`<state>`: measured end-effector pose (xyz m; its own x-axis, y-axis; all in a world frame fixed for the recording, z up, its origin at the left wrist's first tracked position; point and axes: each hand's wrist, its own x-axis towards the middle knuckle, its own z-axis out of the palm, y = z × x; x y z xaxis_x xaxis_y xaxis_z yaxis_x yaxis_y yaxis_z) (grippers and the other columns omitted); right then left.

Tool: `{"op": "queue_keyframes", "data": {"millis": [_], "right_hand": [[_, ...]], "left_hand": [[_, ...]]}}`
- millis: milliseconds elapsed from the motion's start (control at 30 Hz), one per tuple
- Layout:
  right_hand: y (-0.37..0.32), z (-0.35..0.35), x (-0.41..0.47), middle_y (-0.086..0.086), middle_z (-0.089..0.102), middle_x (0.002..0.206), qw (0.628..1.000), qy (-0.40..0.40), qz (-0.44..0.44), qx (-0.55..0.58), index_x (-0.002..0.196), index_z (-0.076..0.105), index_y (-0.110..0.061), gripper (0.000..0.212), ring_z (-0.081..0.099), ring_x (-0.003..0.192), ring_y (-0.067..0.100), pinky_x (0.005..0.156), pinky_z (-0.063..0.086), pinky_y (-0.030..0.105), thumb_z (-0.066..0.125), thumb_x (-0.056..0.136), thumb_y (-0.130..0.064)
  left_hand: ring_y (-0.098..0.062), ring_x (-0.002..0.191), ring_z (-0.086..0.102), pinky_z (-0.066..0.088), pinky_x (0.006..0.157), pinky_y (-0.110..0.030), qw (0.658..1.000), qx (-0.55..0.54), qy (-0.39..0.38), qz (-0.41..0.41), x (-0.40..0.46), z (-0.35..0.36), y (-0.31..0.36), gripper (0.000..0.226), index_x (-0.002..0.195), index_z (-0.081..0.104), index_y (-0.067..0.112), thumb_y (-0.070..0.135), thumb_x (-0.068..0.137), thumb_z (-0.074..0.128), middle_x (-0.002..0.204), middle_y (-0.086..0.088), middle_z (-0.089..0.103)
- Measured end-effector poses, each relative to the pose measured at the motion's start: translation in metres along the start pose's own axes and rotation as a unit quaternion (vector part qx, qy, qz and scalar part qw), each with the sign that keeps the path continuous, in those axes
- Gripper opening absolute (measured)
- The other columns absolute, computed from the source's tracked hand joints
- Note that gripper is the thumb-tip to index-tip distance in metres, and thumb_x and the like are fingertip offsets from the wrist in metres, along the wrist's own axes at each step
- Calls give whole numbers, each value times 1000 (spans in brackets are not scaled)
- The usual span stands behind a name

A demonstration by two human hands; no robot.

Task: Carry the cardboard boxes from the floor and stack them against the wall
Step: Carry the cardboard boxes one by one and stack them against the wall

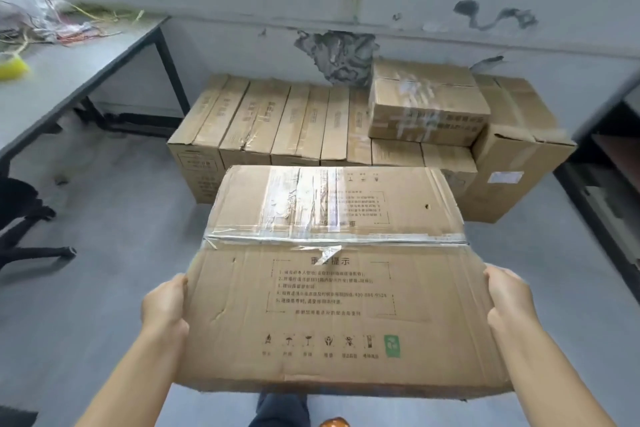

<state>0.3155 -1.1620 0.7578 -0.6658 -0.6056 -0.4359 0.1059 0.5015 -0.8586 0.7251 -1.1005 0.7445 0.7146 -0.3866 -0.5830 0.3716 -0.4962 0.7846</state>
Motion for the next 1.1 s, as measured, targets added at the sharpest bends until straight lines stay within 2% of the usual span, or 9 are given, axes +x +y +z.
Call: {"op": "queue_keyframes", "data": {"millis": [100,233,333,567,633,733,833,1000,1100], "right_hand": [[-29,68,36,10,54,92,1000,1,3,17,99,61,-7,16,47,69,20,58,37,31,53,88,0],[-83,148,64,5,57,77,999,5,5,53,103,63,-10,20,46,61,13,53,37,29,55,88,1],[-116,195,90,-1,56,60,998,31,13,55,100,62,-11,14,44,59,13,52,36,28,55,90,-3],[-186,309,184,6,54,84,999,19,20,36,95,61,-7,10,48,73,18,64,38,30,56,89,-2],[-206,348,218,7,54,80,999,6,22,33,93,61,-5,10,44,62,16,55,35,29,54,88,1],[-236,406,275,10,54,74,998,-27,41,32,88,61,-2,9,45,59,19,54,35,29,53,89,1],[-271,460,328,9,57,73,997,-45,58,24,83,63,-2,12,51,64,21,58,40,29,52,90,-2],[-317,537,406,12,61,104,998,-46,48,-16,115,62,0,29,57,94,26,81,45,36,45,91,-1],[-331,579,449,16,63,117,997,-57,41,-25,118,62,-2,30,59,107,33,94,49,45,48,92,-4]], "left_hand": [[-16,55,19,17,47,-29,1000,17,-10,-3,58,54,51,36,59,29,16,6,86,51,63,0,24],[-18,57,33,24,52,-30,998,39,-47,15,119,123,134,24,66,47,10,6,88,53,68,-5,41],[-17,60,42,29,52,-26,994,70,-73,43,150,169,190,7,86,57,8,6,91,53,70,-5,49],[-19,74,39,26,59,-32,985,106,-108,81,232,277,276,27,66,44,18,4,88,49,76,-6,42],[-21,75,43,31,66,-34,986,112,-92,87,254,309,295,18,74,51,14,5,89,51,79,-5,46],[-25,100,48,35,83,-35,988,107,-69,93,285,362,322,10,100,57,8,8,92,52,103,-7,51],[-30,116,46,35,94,-39,988,115,-42,91,312,418,352,22,114,56,5,9,94,50,111,-9,49],[-21,99,41,32,86,-34,988,119,-34,94,361,501,392,8,95,54,11,7,93,48,107,-6,46],[-26,106,47,37,93,-40,991,114,-26,69,405,550,410,19,109,57,10,14,92,49,110,-7,49]]}}
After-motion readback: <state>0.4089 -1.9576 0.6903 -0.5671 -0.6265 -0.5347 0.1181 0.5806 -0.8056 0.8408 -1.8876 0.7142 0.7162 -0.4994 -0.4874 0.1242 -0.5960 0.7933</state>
